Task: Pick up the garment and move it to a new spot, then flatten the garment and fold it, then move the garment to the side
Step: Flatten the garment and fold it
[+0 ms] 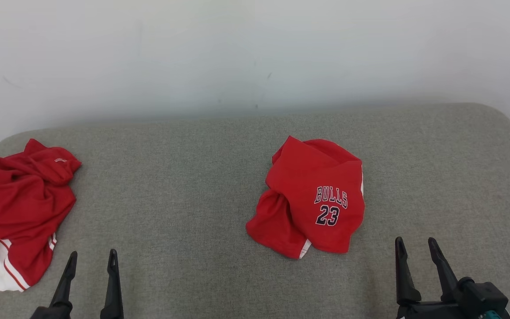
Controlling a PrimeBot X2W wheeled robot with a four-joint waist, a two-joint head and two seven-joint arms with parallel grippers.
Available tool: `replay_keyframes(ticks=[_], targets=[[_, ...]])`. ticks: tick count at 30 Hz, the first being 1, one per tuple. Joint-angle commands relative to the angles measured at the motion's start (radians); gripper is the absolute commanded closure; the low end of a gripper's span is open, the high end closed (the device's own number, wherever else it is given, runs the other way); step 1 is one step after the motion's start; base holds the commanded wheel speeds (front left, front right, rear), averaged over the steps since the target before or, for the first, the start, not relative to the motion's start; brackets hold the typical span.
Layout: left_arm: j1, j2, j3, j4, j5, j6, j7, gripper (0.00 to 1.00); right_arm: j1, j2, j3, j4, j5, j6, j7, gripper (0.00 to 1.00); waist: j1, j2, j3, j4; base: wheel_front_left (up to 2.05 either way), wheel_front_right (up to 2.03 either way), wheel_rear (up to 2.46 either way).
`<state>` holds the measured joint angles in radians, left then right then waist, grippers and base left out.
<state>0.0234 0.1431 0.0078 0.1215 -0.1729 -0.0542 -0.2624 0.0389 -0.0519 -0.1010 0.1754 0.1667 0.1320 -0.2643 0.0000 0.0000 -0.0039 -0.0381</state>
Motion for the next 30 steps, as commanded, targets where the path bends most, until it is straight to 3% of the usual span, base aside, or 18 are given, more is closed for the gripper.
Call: replay_keyframes(ticks=[1, 30], targets=[[0.011, -0.003, 0.002, 0.003, 0.001, -0.007, -0.004, 0.00, 0.003, 0.003, 0.002, 0.000, 0.002, -0.003, 0.000, 0.00, 0.0000, 0.0000, -0.001, 0.000, 0.00, 0.00, 0.00], [0.013, -0.013, 0.000, 0.012, -0.006, -0.001, -0.004, 0.00, 0.008, 0.001, 0.014, 0.003, -0.004, -0.003, 0.001, 0.00, 0.0000, 0.0000, -0.002, 0.004, 0.00, 0.00, 0.00]])
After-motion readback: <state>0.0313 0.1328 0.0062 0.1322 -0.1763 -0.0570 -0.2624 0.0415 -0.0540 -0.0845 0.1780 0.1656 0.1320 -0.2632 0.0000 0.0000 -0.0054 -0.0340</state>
